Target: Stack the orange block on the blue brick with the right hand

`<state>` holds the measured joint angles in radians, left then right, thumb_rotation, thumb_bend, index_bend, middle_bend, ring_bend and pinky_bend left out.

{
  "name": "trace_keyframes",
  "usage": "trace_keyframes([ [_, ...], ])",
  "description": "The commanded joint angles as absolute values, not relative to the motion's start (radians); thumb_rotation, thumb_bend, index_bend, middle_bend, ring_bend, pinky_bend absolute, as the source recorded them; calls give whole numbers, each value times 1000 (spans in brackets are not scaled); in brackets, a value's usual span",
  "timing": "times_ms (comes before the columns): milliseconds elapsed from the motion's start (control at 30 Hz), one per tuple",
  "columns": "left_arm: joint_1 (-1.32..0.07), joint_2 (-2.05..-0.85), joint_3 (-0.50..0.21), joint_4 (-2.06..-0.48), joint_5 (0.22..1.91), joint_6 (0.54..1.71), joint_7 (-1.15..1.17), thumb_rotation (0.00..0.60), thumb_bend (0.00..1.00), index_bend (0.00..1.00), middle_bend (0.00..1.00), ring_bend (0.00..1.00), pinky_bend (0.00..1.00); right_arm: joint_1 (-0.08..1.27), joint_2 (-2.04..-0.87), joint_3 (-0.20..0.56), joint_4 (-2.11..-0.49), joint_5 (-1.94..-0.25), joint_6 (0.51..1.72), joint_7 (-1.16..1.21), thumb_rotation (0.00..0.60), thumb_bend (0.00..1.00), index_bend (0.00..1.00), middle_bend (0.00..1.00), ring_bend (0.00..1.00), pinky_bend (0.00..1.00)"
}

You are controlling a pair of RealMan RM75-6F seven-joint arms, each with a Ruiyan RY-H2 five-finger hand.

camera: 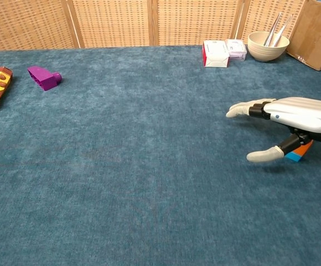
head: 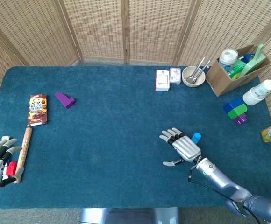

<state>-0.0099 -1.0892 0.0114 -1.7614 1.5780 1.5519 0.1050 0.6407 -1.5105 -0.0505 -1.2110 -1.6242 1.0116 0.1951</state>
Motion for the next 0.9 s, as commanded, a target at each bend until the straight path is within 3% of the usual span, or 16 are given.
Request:
trace_keyframes([
  [33, -10, -1090, 11, -1760, 1576, 1550, 104, 600, 333, 275, 183, 138, 70, 643, -1509, -49, -1213, -1622, 1008, 197, 136, 140, 73, 64, 0, 0],
  [367, -15, -1092, 7, -1757, 1578, 1549, 100, 600, 333, 267, 182, 139, 70, 642, -1474, -38, -1252, -1623, 1029, 195, 142, 140, 63, 64, 0, 0],
  [700, -9, -1095, 6, -1749, 1574, 1558, 79, 600, 333, 267, 182, 138, 70, 624, -1362, 27, -1378, -1559, 1082, 187, 182, 141, 62, 69, 0, 0],
  [833, 0, -1089, 7, -1740, 1566, 1568, 59, 600, 333, 267, 182, 138, 71, 601, -1308, 65, -1428, -1505, 1112, 153, 270, 143, 65, 70, 0, 0],
  [900, 5, -1088, 7, -1733, 1561, 1571, 47, 600, 333, 267, 182, 138, 70, 587, -1285, 79, -1447, -1480, 1129, 124, 363, 162, 74, 74, 0, 0],
])
